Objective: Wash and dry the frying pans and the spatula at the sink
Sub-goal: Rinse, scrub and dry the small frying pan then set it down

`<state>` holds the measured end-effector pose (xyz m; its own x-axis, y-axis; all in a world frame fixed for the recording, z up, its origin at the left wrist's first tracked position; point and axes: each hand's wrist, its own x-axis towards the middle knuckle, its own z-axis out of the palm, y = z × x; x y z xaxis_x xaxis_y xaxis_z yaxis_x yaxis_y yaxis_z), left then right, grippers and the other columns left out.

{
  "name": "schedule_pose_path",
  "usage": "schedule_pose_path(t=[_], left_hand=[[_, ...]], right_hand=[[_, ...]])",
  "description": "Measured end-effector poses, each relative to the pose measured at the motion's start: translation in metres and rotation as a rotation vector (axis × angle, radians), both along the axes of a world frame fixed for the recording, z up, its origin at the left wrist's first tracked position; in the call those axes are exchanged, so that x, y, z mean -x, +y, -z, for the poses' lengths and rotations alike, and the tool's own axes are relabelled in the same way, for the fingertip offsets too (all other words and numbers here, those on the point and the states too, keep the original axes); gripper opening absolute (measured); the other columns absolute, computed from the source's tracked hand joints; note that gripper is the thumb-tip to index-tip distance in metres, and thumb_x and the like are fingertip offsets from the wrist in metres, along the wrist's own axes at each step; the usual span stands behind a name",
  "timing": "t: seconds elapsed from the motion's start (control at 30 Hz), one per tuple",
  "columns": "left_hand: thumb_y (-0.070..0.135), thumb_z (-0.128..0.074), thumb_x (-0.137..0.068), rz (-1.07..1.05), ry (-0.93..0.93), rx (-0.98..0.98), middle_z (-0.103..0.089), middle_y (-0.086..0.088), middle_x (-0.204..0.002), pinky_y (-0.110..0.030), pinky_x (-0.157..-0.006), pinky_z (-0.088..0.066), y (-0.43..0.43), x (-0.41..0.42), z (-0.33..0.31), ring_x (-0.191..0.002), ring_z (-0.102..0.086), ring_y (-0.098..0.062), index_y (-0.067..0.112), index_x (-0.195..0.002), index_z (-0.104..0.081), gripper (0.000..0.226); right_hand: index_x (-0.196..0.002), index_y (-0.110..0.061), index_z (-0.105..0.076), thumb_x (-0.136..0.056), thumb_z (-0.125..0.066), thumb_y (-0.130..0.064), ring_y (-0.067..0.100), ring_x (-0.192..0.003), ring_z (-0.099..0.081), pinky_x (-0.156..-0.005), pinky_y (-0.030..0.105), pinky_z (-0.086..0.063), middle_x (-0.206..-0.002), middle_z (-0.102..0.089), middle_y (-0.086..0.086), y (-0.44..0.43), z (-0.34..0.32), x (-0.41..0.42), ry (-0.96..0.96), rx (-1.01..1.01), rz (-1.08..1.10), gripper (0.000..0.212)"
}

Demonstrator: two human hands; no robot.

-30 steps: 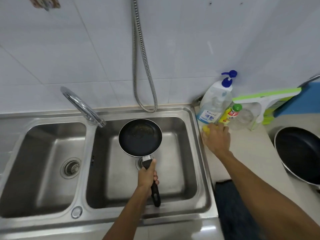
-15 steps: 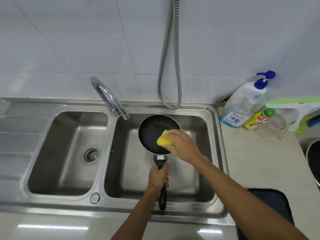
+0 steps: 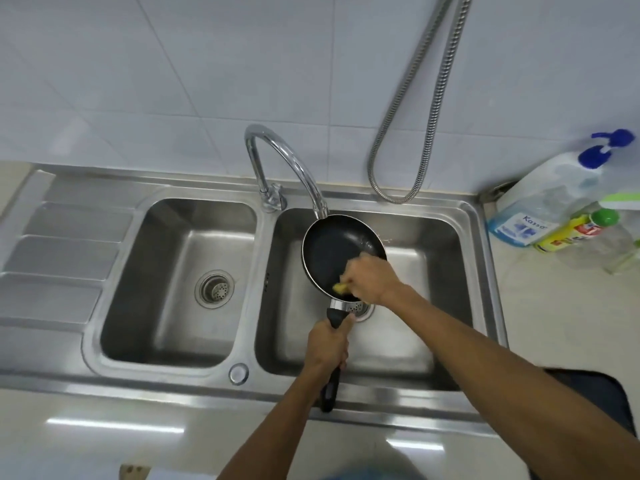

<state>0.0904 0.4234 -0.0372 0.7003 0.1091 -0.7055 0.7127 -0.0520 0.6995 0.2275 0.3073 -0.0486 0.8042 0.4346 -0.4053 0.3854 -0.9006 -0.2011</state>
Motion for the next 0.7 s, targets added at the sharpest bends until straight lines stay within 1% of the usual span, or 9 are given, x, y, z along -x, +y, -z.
schedule_pose_path(t=[0.07,0.13,0.23,0.3,0.33,0.43,0.5,0.6,0.7], left_hand=[[0.039,-0.064,-0.098,0.051,0.0,-0.044,-0.053,-0.004,-0.049,-0.026,-0.041,-0.042,0.006,0.0,0.002,-0.037,-0.047,-0.016,0.009,-0.069,-0.055,0.043],[0.042,-0.064,-0.097,0.092,0.007,-0.102,-0.056,-0.005,-0.051,-0.028,-0.044,-0.045,0.012,0.003,0.005,-0.04,-0.051,-0.017,0.008,-0.069,-0.057,0.045],[0.044,-0.063,-0.097,0.159,-0.014,-0.231,-0.06,-0.002,-0.06,-0.032,-0.055,-0.048,0.025,0.007,0.01,-0.052,-0.056,-0.017,0.014,-0.072,-0.058,0.039],[0.038,-0.061,-0.099,0.201,-0.033,-0.316,-0.06,0.0,-0.067,-0.028,-0.056,-0.044,0.032,0.005,0.009,-0.058,-0.056,-0.014,0.017,-0.075,-0.057,0.032],[0.035,-0.061,-0.1,0.22,-0.039,-0.358,-0.063,-0.001,-0.074,-0.026,-0.055,-0.043,0.036,0.002,0.009,-0.064,-0.058,-0.015,0.015,-0.08,-0.057,0.029],[0.033,-0.058,-0.102,0.298,-0.053,-0.497,-0.069,-0.014,-0.097,-0.032,-0.066,-0.044,0.039,-0.01,0.01,-0.085,-0.065,-0.029,0.001,-0.103,-0.062,0.033],[0.034,-0.056,-0.102,0.322,-0.05,-0.532,-0.068,-0.016,-0.103,-0.034,-0.071,-0.047,0.039,-0.016,0.009,-0.093,-0.067,-0.033,-0.001,-0.108,-0.06,0.036],[0.037,-0.055,-0.103,0.361,-0.047,-0.572,-0.068,-0.013,-0.099,-0.033,-0.068,-0.049,0.042,-0.014,0.01,-0.087,-0.068,-0.029,0.001,-0.108,-0.059,0.036],[0.039,-0.058,-0.101,0.365,-0.034,-0.531,-0.07,-0.012,-0.095,-0.036,-0.065,-0.057,0.045,-0.008,0.013,-0.08,-0.069,-0.025,0.004,-0.107,-0.061,0.037]], right_hand=[[-0.094,-0.028,-0.077,-0.087,-0.063,-0.047,0.027,-0.105,-0.062,-0.083,0.041,-0.057,-0.107,-0.072,-0.003,0.03,0.001,-0.005,0.007,-0.156,-0.021,0.025],[-0.095,-0.029,-0.076,-0.086,-0.066,-0.043,0.026,-0.099,-0.063,-0.079,0.038,-0.056,-0.106,-0.071,-0.003,0.056,0.009,-0.027,-0.073,-0.186,0.058,0.02],[-0.093,-0.023,-0.073,-0.086,-0.066,-0.041,0.026,-0.089,-0.064,-0.071,0.033,-0.05,-0.099,-0.07,0.001,0.049,0.016,-0.055,-0.155,-0.065,0.258,0.021],[-0.094,-0.015,-0.075,-0.089,-0.07,-0.033,0.027,-0.091,-0.067,-0.075,0.033,-0.052,-0.095,-0.071,0.006,0.029,0.021,-0.049,-0.091,0.037,0.31,0.019],[-0.096,-0.017,-0.078,-0.089,-0.072,-0.035,0.027,-0.091,-0.069,-0.077,0.033,-0.054,-0.094,-0.072,0.006,0.021,0.024,-0.039,-0.04,0.046,0.332,0.021],[-0.099,-0.029,-0.081,-0.088,-0.069,-0.043,0.028,-0.092,-0.07,-0.08,0.029,-0.054,-0.097,-0.076,0.005,0.021,0.02,0.004,0.178,-0.14,0.386,0.021],[-0.1,-0.025,-0.082,-0.086,-0.072,-0.03,0.023,-0.097,-0.07,-0.082,0.027,-0.052,-0.101,-0.078,0.002,0.037,0.013,0.014,0.215,-0.38,0.432,0.018],[-0.1,-0.017,-0.082,-0.083,-0.078,-0.022,0.016,-0.1,-0.07,-0.092,0.032,-0.052,-0.104,-0.078,-0.001,0.049,0.002,-0.015,0.163,-0.67,0.605,0.019],[-0.094,-0.023,-0.082,-0.085,-0.077,-0.034,0.019,-0.088,-0.067,-0.079,0.035,-0.053,-0.094,-0.075,0.0,0.038,0.003,-0.042,0.093,-0.685,0.766,0.015]])
